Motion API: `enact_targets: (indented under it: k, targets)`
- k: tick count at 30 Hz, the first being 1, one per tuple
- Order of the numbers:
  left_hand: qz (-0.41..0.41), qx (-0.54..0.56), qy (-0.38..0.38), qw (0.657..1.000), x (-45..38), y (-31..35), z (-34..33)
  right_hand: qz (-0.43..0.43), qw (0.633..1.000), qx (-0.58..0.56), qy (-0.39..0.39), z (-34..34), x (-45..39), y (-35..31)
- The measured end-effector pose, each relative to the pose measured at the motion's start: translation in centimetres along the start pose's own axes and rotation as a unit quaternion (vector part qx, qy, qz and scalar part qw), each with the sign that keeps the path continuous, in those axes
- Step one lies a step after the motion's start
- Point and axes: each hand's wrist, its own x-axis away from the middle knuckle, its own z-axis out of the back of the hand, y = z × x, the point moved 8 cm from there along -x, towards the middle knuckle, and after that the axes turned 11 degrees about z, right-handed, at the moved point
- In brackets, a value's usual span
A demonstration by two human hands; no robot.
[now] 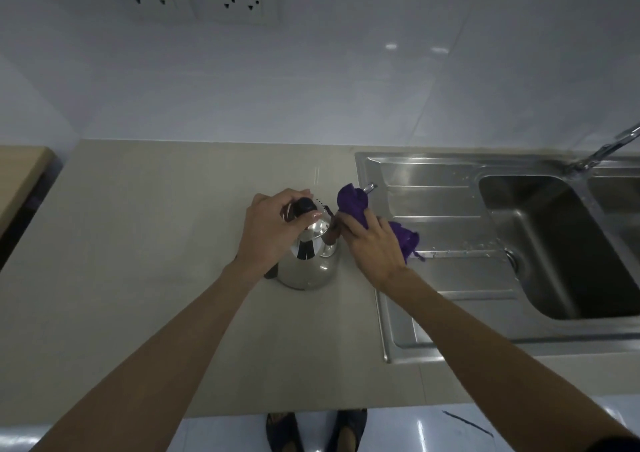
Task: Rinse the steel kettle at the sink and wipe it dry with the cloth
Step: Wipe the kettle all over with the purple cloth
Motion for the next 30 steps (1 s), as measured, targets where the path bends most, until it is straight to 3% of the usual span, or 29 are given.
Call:
enact_targets:
  k: [3, 5, 7, 9, 11, 16, 20, 22, 27, 30]
  targets:
    - [0.005, -0.002, 0.001, 1.0, 0.0, -0.1, 0.0, -0.069, 0.99, -0.096, 0.077, 1.1, 1.6, 0.2]
    - [0.001, -0.002, 0.0, 1.0, 0.0, -0.1, 0.0, -0.138, 0.956, -0.197, 0.17, 2.1, 3.7, 1.0]
    - [-0.005, -0.006, 0.002, 1.0, -0.1, -0.1, 0.1, -0.269, 0.851, -0.338, 0.298, 2.7, 6.1, 3.7]
    - [-0.007, -0.01, -0.002, 1.0, -0.1, -0.1, 0.0, -0.359, 0.735, -0.466, 0.337, 1.8, 6.2, 5.3]
    - [-0.01, -0.012, -0.01, 1.0, -0.1, -0.1, 0.0, -0.355, 0.694, -0.549, 0.303, 0.6, 4.0, 3.9]
    - [-0.005, -0.014, -0.01, 1.0, -0.4, -0.2, 0.0, -0.397, 0.656, -0.622, 0.158, -4.0, 1.6, 1.9]
    - [-0.011, -0.006, -0.011, 1.0, -0.5, -0.4, -0.1, -0.401, 0.628, -0.612, 0.264, -3.2, 1.7, 2.2]
    - [-0.007, -0.012, -0.017, 1.0, -0.7, -0.5, -0.2, -0.414, 0.62, -0.615, 0.258, -3.7, 1.0, 1.8]
    - [0.002, 0.003, -0.03, 1.0, -0.7, -0.4, -0.1, -0.46, 0.555, -0.685, 0.101, -8.3, 1.3, 0.5]
    - [0.002, 0.007, -0.025, 1.0, -0.6, -0.5, -0.2, -0.474, 0.553, -0.683, 0.053, -9.0, 1.9, 0.2]
